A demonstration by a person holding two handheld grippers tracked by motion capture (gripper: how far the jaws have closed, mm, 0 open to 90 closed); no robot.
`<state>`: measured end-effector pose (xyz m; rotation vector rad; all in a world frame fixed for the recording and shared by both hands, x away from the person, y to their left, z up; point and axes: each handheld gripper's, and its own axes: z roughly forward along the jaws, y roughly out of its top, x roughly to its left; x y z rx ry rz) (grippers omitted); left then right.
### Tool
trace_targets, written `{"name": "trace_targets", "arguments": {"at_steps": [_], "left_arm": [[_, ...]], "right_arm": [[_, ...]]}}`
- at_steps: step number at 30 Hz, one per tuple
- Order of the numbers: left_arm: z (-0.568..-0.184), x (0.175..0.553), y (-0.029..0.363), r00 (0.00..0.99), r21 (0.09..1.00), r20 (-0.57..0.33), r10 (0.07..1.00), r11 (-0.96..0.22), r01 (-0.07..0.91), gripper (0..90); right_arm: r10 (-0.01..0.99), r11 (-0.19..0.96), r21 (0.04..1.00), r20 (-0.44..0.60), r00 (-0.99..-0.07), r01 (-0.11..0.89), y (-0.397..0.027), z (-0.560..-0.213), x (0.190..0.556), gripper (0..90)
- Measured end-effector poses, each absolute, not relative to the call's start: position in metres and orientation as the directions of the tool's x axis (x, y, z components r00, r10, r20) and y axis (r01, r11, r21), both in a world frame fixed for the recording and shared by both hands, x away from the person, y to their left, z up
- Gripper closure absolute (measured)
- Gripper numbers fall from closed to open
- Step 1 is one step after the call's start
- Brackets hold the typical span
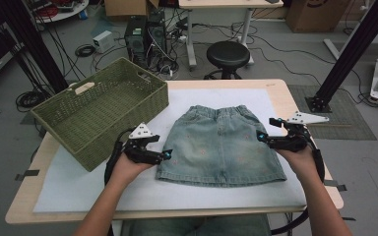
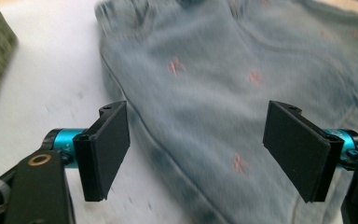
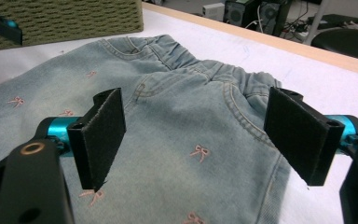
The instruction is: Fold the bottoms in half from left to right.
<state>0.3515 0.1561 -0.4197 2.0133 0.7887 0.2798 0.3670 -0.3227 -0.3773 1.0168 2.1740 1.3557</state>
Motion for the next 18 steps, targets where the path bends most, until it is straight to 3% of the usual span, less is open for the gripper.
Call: {"name": "trace_targets", "arguments": {"at_steps": [8, 13, 16, 18], "left_arm": [[-0.444, 0.343, 0.162, 0.758, 0.767, -0.181, 0.626, -0.393, 0.508, 24.7], [-0.449, 0.335, 0.156, 0.758, 0.750, -0.185, 0.625, -0.408, 0.520, 28.9], [-0.449, 0.328, 0.152, 0.770, 0.747, -0.225, 0.598, -0.401, 0.530, 36.0], [-0.449, 0.321, 0.147, 0.777, 0.752, -0.167, 0.607, -0.431, 0.498, 36.3]], "right_arm": [[0.716, 0.313, 0.878, 0.032, -0.698, 0.362, -0.301, -0.369, 0.386, 21.1], [0.693, 0.364, 0.858, 0.011, -0.721, 0.363, -0.278, -0.367, 0.410, 21.1], [0.676, 0.404, 0.840, -0.008, -0.737, 0.362, -0.260, -0.367, 0.427, 21.2], [0.663, 0.428, 0.826, -0.011, -0.749, 0.366, -0.247, -0.368, 0.439, 21.3]]}}
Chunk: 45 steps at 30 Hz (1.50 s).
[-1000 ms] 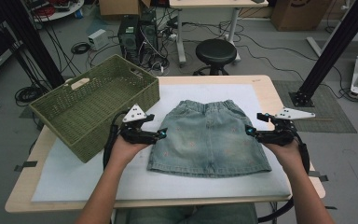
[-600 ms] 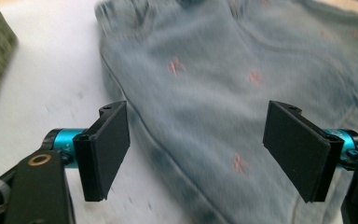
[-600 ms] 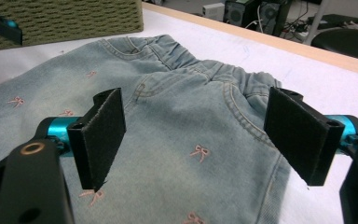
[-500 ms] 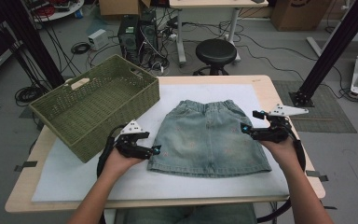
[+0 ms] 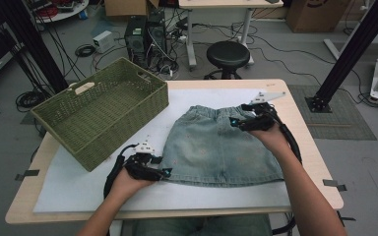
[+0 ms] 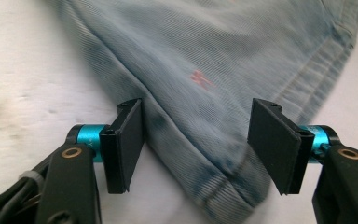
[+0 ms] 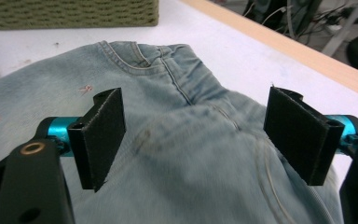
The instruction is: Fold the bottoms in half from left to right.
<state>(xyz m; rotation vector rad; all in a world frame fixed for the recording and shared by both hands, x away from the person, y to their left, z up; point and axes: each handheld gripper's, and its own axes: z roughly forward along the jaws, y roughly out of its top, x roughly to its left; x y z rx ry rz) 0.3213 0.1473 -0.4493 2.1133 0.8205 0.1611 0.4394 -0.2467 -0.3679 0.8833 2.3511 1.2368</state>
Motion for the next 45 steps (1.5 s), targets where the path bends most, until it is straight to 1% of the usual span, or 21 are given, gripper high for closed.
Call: {"name": "trace_targets", "arguments": {"at_steps": [1, 4, 6, 8, 12, 19, 22, 23, 24, 25, 26, 28, 30, 33, 35, 37, 39, 40, 42, 44, 45], "left_arm": [[-0.449, 0.320, 0.146, 0.774, 0.753, -0.156, 0.614, -0.434, 0.496, 37.9], [-0.449, 0.318, 0.146, 0.764, 0.755, -0.130, 0.632, -0.436, 0.490, 54.2], [-0.449, 0.317, 0.148, 0.764, 0.754, -0.116, 0.635, -0.444, 0.484, 62.5], [-0.449, 0.316, 0.148, 0.772, 0.756, -0.134, 0.621, -0.439, 0.485, 72.1], [-0.451, 0.315, 0.150, 0.779, 0.764, -0.162, 0.605, -0.422, 0.487, 83.5], [-0.450, 0.314, 0.152, 0.797, 0.766, -0.184, 0.575, -0.425, 0.483, 85.9], [-0.450, 0.313, 0.153, 0.801, 0.766, -0.194, 0.566, -0.422, 0.484, 86.3], [-0.450, 0.312, 0.154, 0.803, 0.765, -0.199, 0.562, -0.422, 0.486, 86.3], [-0.450, 0.312, 0.155, 0.802, 0.765, -0.203, 0.562, -0.421, 0.488, 86.3], [-0.450, 0.312, 0.156, 0.803, 0.764, -0.205, 0.559, -0.422, 0.489, 86.4], [-0.450, 0.312, 0.157, 0.804, 0.763, -0.210, 0.556, -0.421, 0.490, 86.4], [-0.449, 0.312, 0.158, 0.803, 0.763, -0.215, 0.556, -0.417, 0.493, 86.4], [-0.449, 0.312, 0.159, 0.801, 0.763, -0.219, 0.557, -0.414, 0.496, 86.4], [-0.448, 0.312, 0.161, 0.800, 0.764, -0.225, 0.557, -0.408, 0.499, 86.5], [-0.446, 0.310, 0.163, 0.805, 0.764, -0.232, 0.547, -0.410, 0.498, 86.5], [-0.444, 0.308, 0.165, 0.809, 0.767, -0.231, 0.541, -0.410, 0.493, 86.5], [-0.442, 0.305, 0.167, 0.809, 0.771, -0.226, 0.542, -0.408, 0.489, 86.5], [-0.442, 0.305, 0.168, 0.808, 0.771, -0.230, 0.542, -0.405, 0.491, 86.5], [-0.444, 0.305, 0.168, 0.809, 0.767, -0.225, 0.543, -0.413, 0.491, 86.5], [-0.446, 0.305, 0.166, 0.811, 0.763, -0.219, 0.542, -0.423, 0.489, 86.5], [-0.446, 0.305, 0.166, 0.812, 0.762, -0.218, 0.542, -0.425, 0.489, 86.5]], "right_arm": [[0.653, 0.436, 0.820, -0.005, -0.757, 0.370, -0.238, -0.368, 0.447, 21.3], [0.634, 0.473, 0.796, -0.009, -0.773, 0.378, -0.218, -0.370, 0.466, 21.4], [0.623, 0.500, 0.778, -0.018, -0.782, 0.380, -0.202, -0.371, 0.479, 22.2], [0.609, 0.532, 0.753, -0.022, -0.793, 0.388, -0.186, -0.373, 0.494, 23.0], [0.589, 0.581, 0.711, -0.031, -0.807, 0.396, -0.153, -0.382, 0.519, 24.3], [0.553, 0.635, 0.662, -0.030, -0.833, 0.398, -0.108, -0.397, 0.544, 26.8], [0.552, 0.671, 0.610, -0.031, -0.833, 0.421, -0.092, -0.410, 0.551, 28.7], [0.548, 0.678, 0.602, -0.031, -0.836, 0.423, -0.091, -0.413, 0.552, 32.0], [0.540, 0.691, 0.578, -0.014, -0.842, 0.434, -0.087, -0.417, 0.553, 37.8], [0.524, 0.713, 0.556, -0.018, -0.852, 0.427, -0.084, -0.421, 0.553, 39.0], [0.517, 0.720, 0.551, -0.020, -0.856, 0.422, -0.082, -0.422, 0.553, 43.1], [0.503, 0.732, 0.540, -0.017, -0.864, 0.416, -0.080, -0.423, 0.552, 47.5], [0.497, 0.736, 0.538, -0.016, -0.868, 0.411, -0.081, -0.422, 0.552, 50.6], [0.490, 0.739, 0.542, -0.025, -0.871, 0.400, -0.080, -0.418, 0.551, 59.9], [0.509, 0.712, 0.584, -0.046, -0.860, 0.390, -0.078, -0.410, 0.547, 80.6], [0.501, 0.708, 0.601, -0.058, -0.864, 0.370, -0.075, -0.402, 0.544, 81.3], [0.480, 0.738, 0.581, -0.094, -0.872, 0.343, -0.068, -0.402, 0.542, 81.5], [0.486, 0.737, 0.579, -0.094, -0.869, 0.350, -0.067, -0.403, 0.542, 80.2], [0.523, 0.706, 0.591, -0.065, -0.850, 0.390, -0.066, -0.406, 0.544, 69.3], [0.551, 0.682, 0.599, -0.044, -0.833, 0.420, -0.066, -0.408, 0.546, 52.7], [0.558, 0.673, 0.600, -0.028, -0.830, 0.432, -0.065, -0.408, 0.547, 51.4]]}}
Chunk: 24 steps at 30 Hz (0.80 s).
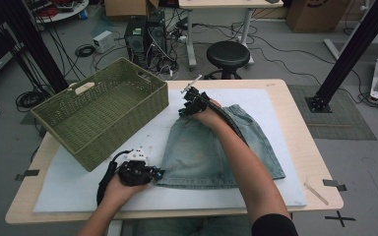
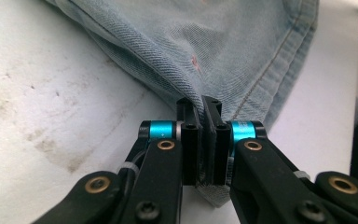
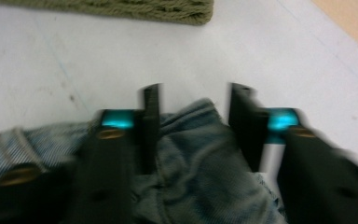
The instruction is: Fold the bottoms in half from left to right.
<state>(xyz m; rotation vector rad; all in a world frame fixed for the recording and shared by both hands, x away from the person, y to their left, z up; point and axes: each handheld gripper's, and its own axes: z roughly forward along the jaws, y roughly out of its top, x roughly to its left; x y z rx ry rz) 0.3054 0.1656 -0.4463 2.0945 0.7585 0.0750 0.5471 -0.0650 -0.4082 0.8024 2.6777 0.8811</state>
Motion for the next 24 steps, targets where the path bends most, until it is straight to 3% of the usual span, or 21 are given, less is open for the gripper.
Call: {"name": "trace_targets", "arguments": {"at_steps": [6, 8, 10, 12, 24], "left_arm": [[-0.449, 0.308, 0.164, 0.817, 0.757, -0.219, 0.534, -0.435, 0.488, 86.4], [-0.450, 0.308, 0.163, 0.815, 0.755, -0.220, 0.535, -0.435, 0.490, 86.4], [-0.450, 0.308, 0.163, 0.815, 0.755, -0.225, 0.534, -0.433, 0.492, 86.5], [-0.450, 0.308, 0.163, 0.816, 0.756, -0.222, 0.534, -0.435, 0.490, 86.4], [-0.434, 0.302, 0.169, 0.828, 0.782, -0.229, 0.512, -0.410, 0.470, 86.5]], "right_arm": [[0.558, 0.696, 0.559, -0.026, -0.829, 0.451, -0.057, -0.416, 0.550, 48.3], [0.547, 0.699, 0.557, -0.011, -0.837, 0.449, -0.055, -0.418, 0.550, 58.5], [0.545, 0.721, 0.540, -0.056, -0.837, 0.434, -0.054, -0.416, 0.549, 78.8], [0.537, 0.731, 0.534, -0.064, -0.841, 0.425, -0.055, -0.416, 0.549, 84.3], [0.514, 0.703, 0.621, -0.109, -0.851, 0.346, -0.048, -0.390, 0.540, 86.9]]}}
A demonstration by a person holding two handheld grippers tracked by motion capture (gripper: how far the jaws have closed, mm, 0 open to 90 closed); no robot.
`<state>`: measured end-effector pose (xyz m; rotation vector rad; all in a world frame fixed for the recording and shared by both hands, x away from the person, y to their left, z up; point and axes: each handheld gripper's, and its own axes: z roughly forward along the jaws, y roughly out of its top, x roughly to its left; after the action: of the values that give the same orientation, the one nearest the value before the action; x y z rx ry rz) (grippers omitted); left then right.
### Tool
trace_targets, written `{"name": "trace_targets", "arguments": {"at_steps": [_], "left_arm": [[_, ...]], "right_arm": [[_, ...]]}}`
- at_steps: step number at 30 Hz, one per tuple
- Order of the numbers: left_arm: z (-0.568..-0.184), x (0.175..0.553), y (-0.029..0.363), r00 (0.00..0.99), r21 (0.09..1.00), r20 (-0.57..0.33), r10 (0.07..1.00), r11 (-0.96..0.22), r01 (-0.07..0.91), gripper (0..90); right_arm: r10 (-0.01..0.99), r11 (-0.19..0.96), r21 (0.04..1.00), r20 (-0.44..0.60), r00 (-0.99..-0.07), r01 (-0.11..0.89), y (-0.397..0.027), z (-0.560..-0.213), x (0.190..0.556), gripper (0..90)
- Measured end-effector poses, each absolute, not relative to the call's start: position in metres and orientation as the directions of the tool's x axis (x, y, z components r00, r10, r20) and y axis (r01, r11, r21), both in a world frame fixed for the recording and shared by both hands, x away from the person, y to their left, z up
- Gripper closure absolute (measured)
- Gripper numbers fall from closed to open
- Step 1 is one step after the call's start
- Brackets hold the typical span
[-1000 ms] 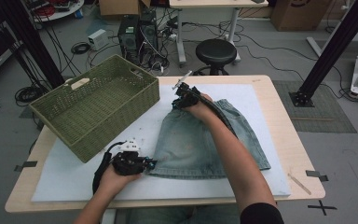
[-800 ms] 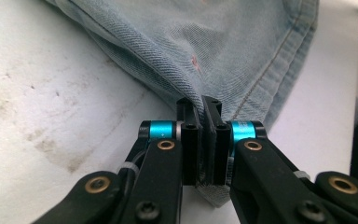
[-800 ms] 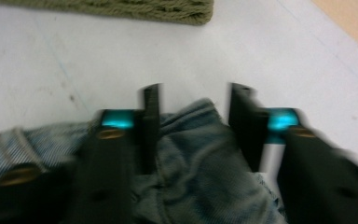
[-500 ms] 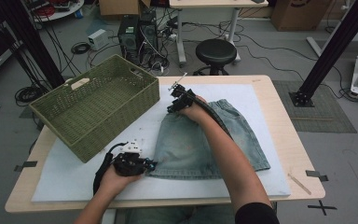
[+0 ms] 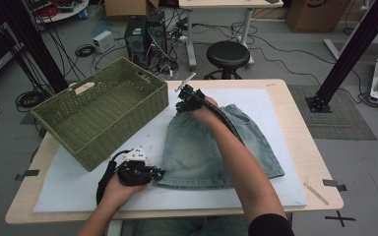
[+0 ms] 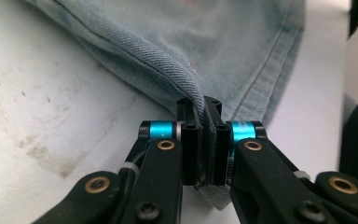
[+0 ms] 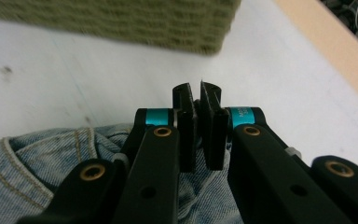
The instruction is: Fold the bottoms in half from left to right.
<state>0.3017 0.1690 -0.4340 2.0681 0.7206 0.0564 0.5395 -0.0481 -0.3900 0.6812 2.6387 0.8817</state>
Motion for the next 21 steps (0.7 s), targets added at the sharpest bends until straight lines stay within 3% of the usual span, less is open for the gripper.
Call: {"name": "trace_targets", "arguments": {"at_steps": [8, 21], "left_arm": [[-0.394, 0.296, 0.158, 0.878, 0.840, -0.189, 0.440, -0.391, 0.377, 86.5], [-0.358, 0.315, 0.078, 0.946, 0.881, -0.159, 0.284, -0.392, 0.265, 86.5]], "right_arm": [[0.492, 0.673, 0.678, -0.112, -0.864, 0.295, -0.046, -0.362, 0.531, 86.9], [0.537, 0.598, 0.738, -0.079, -0.840, 0.313, -0.113, -0.330, 0.531, 86.9]]}}
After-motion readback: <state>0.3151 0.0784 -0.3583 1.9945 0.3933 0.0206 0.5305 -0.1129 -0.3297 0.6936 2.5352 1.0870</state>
